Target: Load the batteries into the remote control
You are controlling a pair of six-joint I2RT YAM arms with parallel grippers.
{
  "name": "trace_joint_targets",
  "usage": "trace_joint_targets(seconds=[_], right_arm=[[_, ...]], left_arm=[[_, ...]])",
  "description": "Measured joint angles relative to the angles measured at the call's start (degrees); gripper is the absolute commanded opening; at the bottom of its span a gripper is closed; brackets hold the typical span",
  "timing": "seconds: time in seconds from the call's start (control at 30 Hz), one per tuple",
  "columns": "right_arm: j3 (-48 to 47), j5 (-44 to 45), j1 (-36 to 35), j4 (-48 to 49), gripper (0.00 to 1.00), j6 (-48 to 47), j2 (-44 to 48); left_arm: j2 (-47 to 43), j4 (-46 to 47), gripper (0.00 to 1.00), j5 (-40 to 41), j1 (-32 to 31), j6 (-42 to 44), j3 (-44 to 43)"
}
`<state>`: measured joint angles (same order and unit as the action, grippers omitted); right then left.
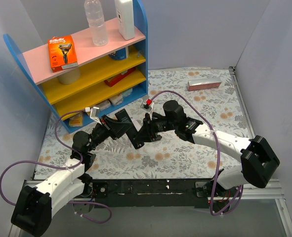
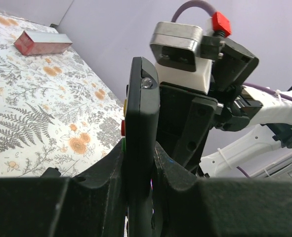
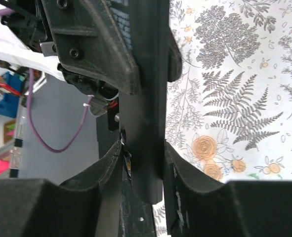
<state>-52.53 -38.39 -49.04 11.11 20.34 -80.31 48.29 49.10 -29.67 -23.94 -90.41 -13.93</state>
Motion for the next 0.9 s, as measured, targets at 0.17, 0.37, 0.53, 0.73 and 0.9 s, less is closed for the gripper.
trace_joint_targets(seconds=[0.17,0.37,0.53,0.73,0.9], right_arm=[[0.4,-1.0,0.0,1.1,0.23,1.9,0.2],[0.7,-0.1,-0.2,0.8,0.23,3.1,0.5],[0.7,2.3,-0.6,-0.5,0.33,3.7,0.9],[-0.8,5.9,-1.2,-4.0,0.61,3.4,0.7],[-3.3,12.6,-1.2,-8.2,0.73,2.8,0.7]], left_arm=[[-1.5,2.1,0.00,-0.1,0.2,-1.0,1.5],[-1.5,3.3,0.00,-0.1,0.2,-2.0,2.4],[-0.1,4.2,0.00,-0.2,0.2,-2.6,2.4],[0.3,2.7,0.00,1.5,0.2,-2.1,2.4],[-3.6,-8.1,0.00,8.2,-0.3,1.1,2.4]])
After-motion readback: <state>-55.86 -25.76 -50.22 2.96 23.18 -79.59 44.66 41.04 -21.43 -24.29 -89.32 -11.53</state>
